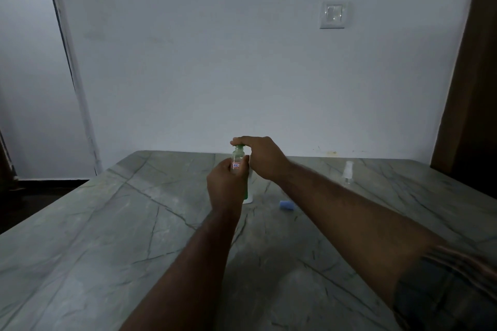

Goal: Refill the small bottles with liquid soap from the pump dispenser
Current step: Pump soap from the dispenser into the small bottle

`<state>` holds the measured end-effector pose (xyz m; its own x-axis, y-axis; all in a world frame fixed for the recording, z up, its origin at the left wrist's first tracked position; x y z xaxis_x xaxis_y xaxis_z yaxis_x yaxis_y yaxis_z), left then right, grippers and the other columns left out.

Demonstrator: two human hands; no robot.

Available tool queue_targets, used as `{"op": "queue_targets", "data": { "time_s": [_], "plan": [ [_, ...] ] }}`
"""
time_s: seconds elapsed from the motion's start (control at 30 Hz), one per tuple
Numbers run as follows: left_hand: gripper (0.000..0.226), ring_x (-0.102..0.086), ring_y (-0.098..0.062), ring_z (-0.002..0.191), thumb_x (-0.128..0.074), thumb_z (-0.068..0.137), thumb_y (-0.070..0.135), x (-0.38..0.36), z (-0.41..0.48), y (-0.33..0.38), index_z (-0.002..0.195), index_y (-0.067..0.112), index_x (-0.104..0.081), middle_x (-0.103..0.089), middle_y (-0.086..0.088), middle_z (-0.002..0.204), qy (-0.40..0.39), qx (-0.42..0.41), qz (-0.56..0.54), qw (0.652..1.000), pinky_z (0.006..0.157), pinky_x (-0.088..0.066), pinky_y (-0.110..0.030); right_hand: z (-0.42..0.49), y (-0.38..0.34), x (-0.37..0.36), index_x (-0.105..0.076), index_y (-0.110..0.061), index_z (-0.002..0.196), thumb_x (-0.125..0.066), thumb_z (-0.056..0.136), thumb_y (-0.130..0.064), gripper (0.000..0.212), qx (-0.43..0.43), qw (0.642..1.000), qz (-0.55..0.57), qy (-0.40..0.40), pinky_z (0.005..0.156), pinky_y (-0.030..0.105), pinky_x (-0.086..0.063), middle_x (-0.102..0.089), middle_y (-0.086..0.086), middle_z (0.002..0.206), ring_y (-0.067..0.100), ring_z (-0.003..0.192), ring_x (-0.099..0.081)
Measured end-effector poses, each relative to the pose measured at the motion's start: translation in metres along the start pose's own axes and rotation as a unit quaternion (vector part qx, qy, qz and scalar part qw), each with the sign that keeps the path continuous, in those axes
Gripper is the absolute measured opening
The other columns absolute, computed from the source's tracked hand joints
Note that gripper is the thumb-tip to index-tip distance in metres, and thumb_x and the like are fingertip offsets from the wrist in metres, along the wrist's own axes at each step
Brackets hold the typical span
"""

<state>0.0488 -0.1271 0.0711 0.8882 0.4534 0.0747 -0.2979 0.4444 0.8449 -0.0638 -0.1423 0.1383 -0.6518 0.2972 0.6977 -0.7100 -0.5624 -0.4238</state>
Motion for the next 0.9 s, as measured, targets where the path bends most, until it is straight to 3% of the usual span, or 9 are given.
{"op": "queue_targets", "data": {
  "time_s": [0.1,0.23,0.33,0.47,0.6,0.67,0.8,0.9],
  "plan": [
    [0.036,-0.068,-0.019,0.065,-0.062,0.091,0.047,-0.001,-0.002,0.000,0.074,0.015,-0.069,-0.068,0.001,0.067,-0.005,0.004,0.010,1.000,0.067,-0.060,-0.046,-0.003,0.003,-0.004,-0.063,-0.011,0.125,-0.050,0.073,0.017,0.060,-0.008,1.000,0.005,0.003,0.111,0.031,-0.039,-0.061,0.006,0.133,0.017,0.127,-0.054],
    [0.034,-0.068,-0.017,0.064,-0.061,0.092,0.045,0.001,0.000,0.001,0.073,0.017,-0.069,-0.068,0.002,0.067,0.000,-0.001,0.006,1.000,0.063,-0.057,-0.036,0.006,-0.003,0.002,-0.062,-0.008,0.125,-0.054,0.073,0.015,0.058,0.009,0.999,-0.021,-0.031,0.110,0.032,-0.038,-0.060,0.008,0.134,0.019,0.128,-0.053],
    [0.036,-0.067,-0.015,0.062,-0.059,0.091,0.047,0.001,0.000,0.002,0.073,0.018,-0.069,-0.067,0.003,0.066,0.002,-0.006,0.003,1.000,0.060,-0.054,-0.032,0.001,-0.001,-0.003,-0.060,-0.011,0.128,-0.049,0.075,0.014,0.060,-0.013,1.000,0.008,-0.007,0.111,0.033,-0.038,-0.058,0.006,0.136,0.018,0.129,-0.052],
    [0.034,-0.068,-0.018,0.066,-0.062,0.092,0.043,-0.002,-0.003,0.001,0.076,0.015,-0.070,-0.068,0.003,0.067,-0.009,0.007,-0.003,1.000,0.063,-0.056,-0.036,-0.009,0.004,-0.010,-0.060,-0.011,0.128,-0.046,0.077,0.014,0.058,-0.024,0.999,0.036,0.019,0.112,0.030,-0.037,-0.059,0.005,0.135,0.017,0.128,-0.052],
    [0.030,-0.066,-0.010,0.064,-0.060,0.092,0.045,0.000,-0.003,0.002,0.077,0.021,-0.069,-0.066,0.010,0.067,-0.001,0.009,-0.002,1.000,0.055,-0.046,-0.022,0.003,-0.001,-0.001,-0.062,-0.011,0.125,-0.051,0.072,0.015,0.061,-0.014,1.000,0.009,-0.008,0.107,0.023,-0.038,-0.062,0.005,0.132,0.016,0.125,-0.054],
    [0.032,-0.067,-0.012,0.064,-0.059,0.092,0.046,0.000,-0.002,0.001,0.075,0.021,-0.069,-0.066,0.008,0.066,0.000,0.001,-0.004,1.000,0.055,-0.050,-0.024,0.001,0.000,-0.003,-0.061,-0.012,0.126,-0.051,0.073,0.015,0.060,-0.018,1.000,0.013,-0.001,0.106,0.022,-0.037,-0.061,0.005,0.132,0.016,0.125,-0.054],
    [0.035,-0.069,-0.020,0.066,-0.062,0.092,0.044,-0.001,-0.003,0.001,0.074,0.016,-0.070,-0.068,0.002,0.067,-0.007,0.001,-0.002,1.000,0.064,-0.057,-0.041,-0.007,0.003,-0.008,-0.061,-0.010,0.127,-0.047,0.075,0.014,0.059,-0.019,0.999,0.028,0.014,0.112,0.033,-0.037,-0.060,0.006,0.134,0.018,0.128,-0.052],
    [0.030,-0.069,-0.018,0.067,-0.062,0.092,0.044,-0.001,-0.003,0.001,0.070,0.024,-0.066,-0.067,0.005,0.066,-0.003,0.009,-0.005,1.000,0.064,-0.057,-0.038,-0.001,0.000,-0.004,-0.061,-0.010,0.126,-0.050,0.072,0.015,0.061,-0.013,1.000,0.013,-0.004,0.112,0.032,-0.037,-0.060,0.007,0.134,0.019,0.128,-0.052]
  ]
}}
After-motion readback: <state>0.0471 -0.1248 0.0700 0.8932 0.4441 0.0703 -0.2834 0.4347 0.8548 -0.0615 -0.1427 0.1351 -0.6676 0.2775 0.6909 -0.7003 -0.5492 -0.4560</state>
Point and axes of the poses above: each hand's wrist, its own z-axis towards the middle knuckle, its own x-axis out of the back of the hand, y = z × x, the point moved 5 cm from there along z, towards the middle knuckle
